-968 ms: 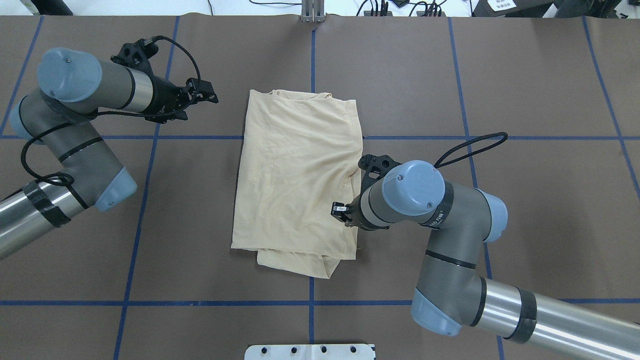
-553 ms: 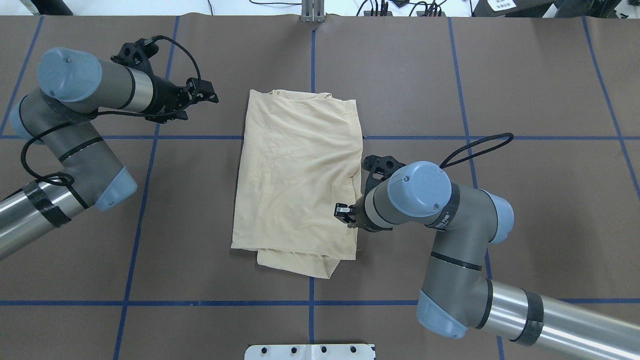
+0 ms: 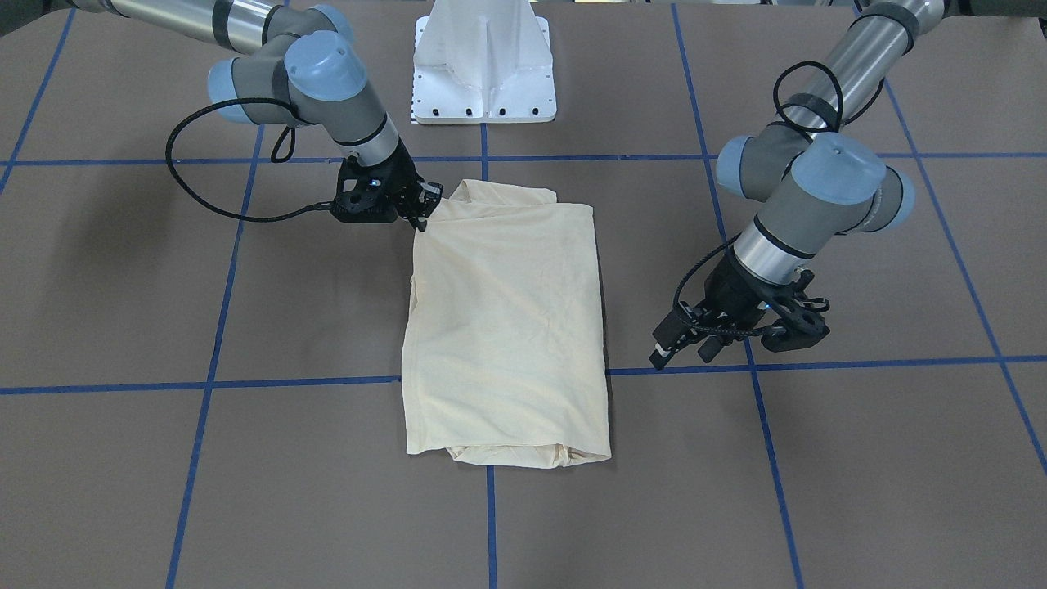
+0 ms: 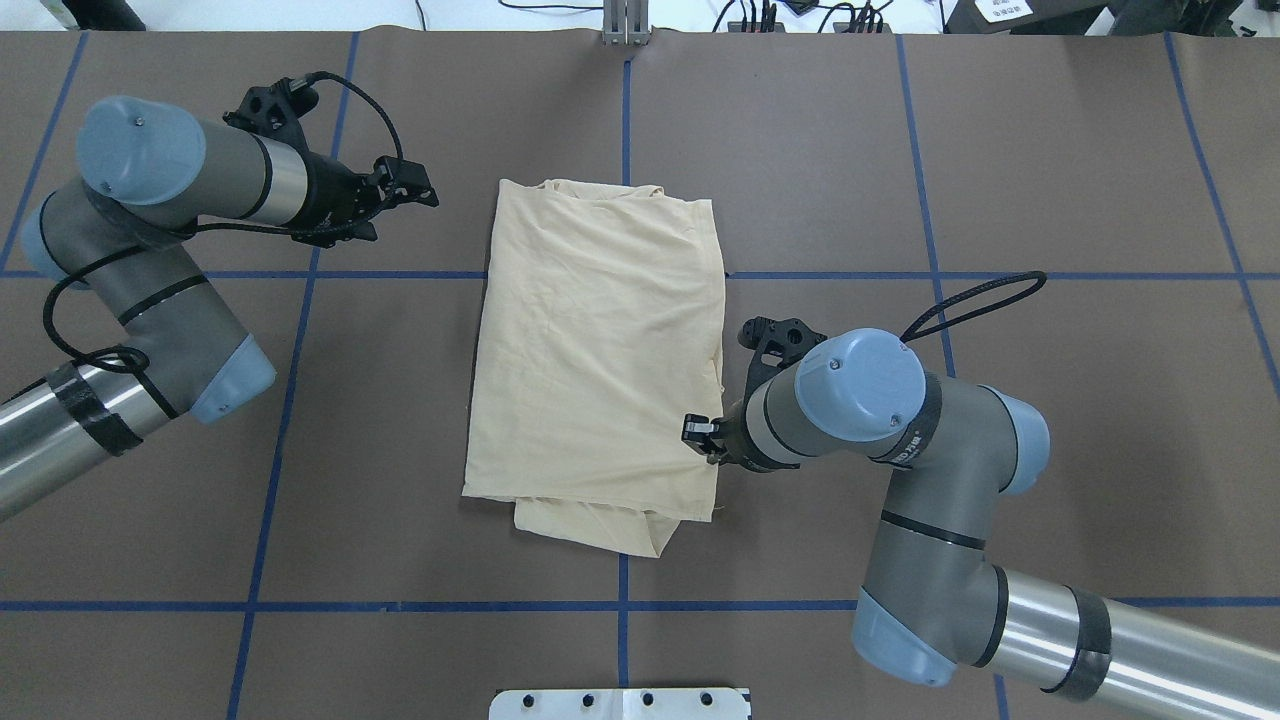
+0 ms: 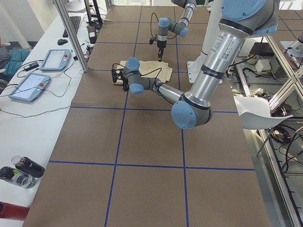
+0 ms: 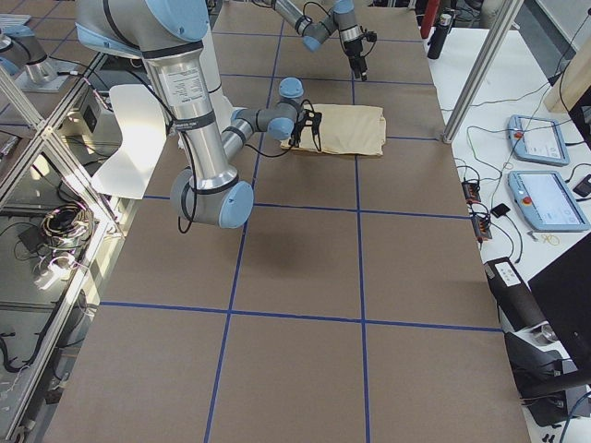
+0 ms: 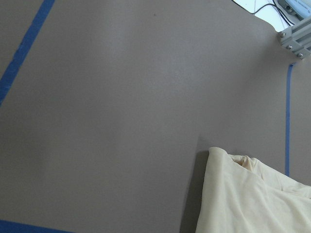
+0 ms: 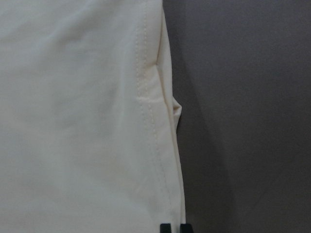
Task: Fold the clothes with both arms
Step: 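Move the left gripper to the shirt's near end opposite the right gripper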
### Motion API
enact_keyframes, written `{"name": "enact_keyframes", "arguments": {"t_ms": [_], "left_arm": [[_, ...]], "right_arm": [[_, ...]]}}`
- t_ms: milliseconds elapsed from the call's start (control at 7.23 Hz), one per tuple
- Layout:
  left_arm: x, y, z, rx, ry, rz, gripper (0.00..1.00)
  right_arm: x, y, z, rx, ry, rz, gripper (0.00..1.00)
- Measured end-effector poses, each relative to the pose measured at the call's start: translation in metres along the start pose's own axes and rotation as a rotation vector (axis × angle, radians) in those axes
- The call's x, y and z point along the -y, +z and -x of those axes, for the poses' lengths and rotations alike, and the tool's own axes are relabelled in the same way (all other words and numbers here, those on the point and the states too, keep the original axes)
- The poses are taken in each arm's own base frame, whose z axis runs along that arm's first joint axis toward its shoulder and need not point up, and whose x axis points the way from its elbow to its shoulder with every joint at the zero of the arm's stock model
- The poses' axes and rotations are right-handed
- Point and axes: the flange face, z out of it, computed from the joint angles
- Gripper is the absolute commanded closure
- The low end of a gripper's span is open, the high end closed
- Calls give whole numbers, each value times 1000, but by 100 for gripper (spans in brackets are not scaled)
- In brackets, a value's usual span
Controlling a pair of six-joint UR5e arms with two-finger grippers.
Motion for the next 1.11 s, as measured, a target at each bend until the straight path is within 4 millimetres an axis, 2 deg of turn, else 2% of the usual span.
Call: {"name": "enact_keyframes", "arguments": {"t_ms": [138, 277, 691, 1106], "left_arm": [[-6, -4, -7, -16, -15, 6, 0], [-24, -11, -15, -44, -43, 27, 0], [-114, -41, 2, -167, -152, 143, 0], [-214, -42, 8, -203, -272, 187, 0]], "right_arm": [[-1, -4, 2, 10, 0, -1, 0], [-3, -13, 6, 28, 0, -2, 0], [-14, -39, 18, 101, 76, 6, 0], [-21, -41, 18, 167, 198, 32, 0]]}}
